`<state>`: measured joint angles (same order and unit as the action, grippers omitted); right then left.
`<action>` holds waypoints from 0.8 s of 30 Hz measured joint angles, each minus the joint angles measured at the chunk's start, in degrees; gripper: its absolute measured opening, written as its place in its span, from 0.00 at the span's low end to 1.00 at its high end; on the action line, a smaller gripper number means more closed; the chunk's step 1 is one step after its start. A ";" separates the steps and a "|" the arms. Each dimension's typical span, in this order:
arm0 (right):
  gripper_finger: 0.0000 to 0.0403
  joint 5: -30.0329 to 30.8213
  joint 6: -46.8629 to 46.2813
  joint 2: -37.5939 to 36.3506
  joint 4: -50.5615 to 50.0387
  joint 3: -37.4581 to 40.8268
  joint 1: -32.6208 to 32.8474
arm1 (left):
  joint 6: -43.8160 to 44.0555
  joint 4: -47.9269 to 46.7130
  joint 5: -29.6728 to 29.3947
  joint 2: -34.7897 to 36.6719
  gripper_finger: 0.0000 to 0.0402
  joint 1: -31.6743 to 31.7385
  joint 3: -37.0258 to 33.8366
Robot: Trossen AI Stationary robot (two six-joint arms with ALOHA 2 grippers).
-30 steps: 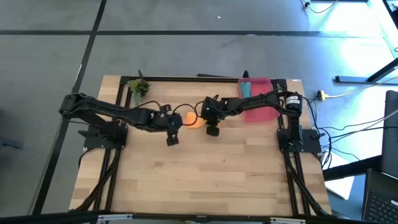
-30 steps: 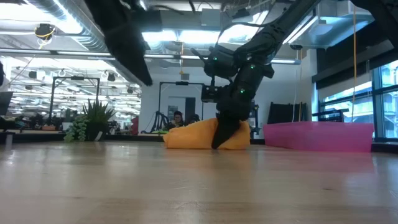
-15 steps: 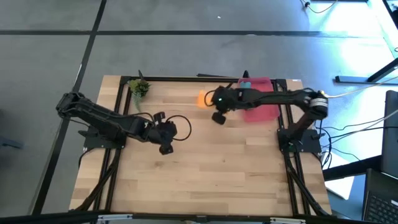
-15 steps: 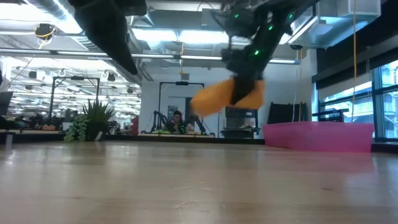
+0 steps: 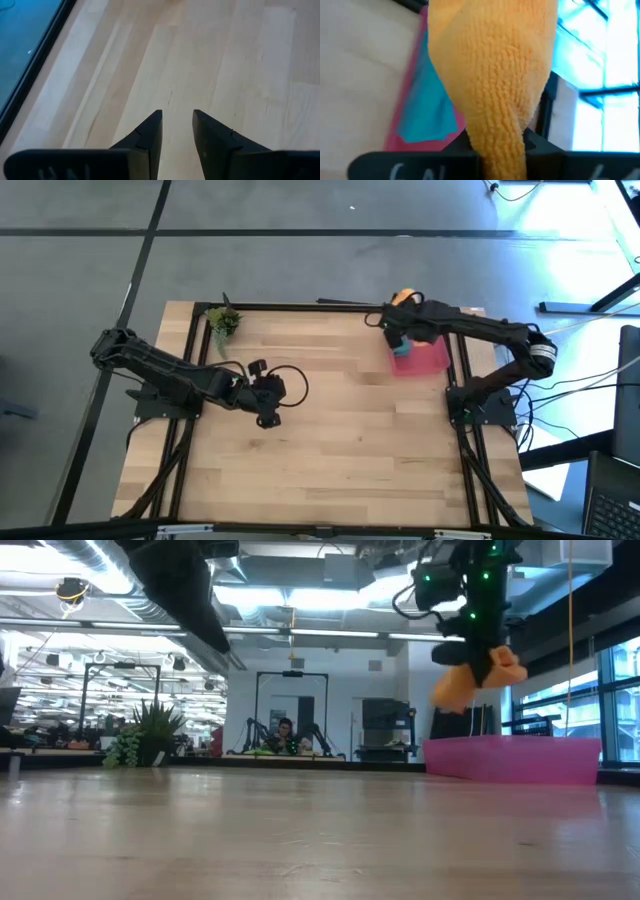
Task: Roll microfiber towels into tight, uniform cylinder then place into a basket
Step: Put the yellow microfiber cloth into the pink bin
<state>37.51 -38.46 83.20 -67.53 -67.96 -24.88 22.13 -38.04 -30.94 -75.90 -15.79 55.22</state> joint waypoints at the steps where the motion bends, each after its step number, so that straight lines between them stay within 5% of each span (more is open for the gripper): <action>1: 0.08 0.38 -1.23 0.18 -1.08 0.09 -0.87 | -0.04 0.18 0.00 0.00 0.25 0.00 0.00; 9: 0.08 -0.87 -0.21 0.37 5.78 8.33 -10.25 | -2.82 2.76 -0.15 0.00 0.25 0.03 -0.02; 24: 0.08 -8.97 11.72 0.37 33.55 23.13 -20.85 | -7.71 7.82 -0.15 0.00 0.25 2.80 -0.02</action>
<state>28.54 -26.74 83.57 -33.98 -44.84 -45.72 14.41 -30.22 -31.09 -75.90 -12.99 55.20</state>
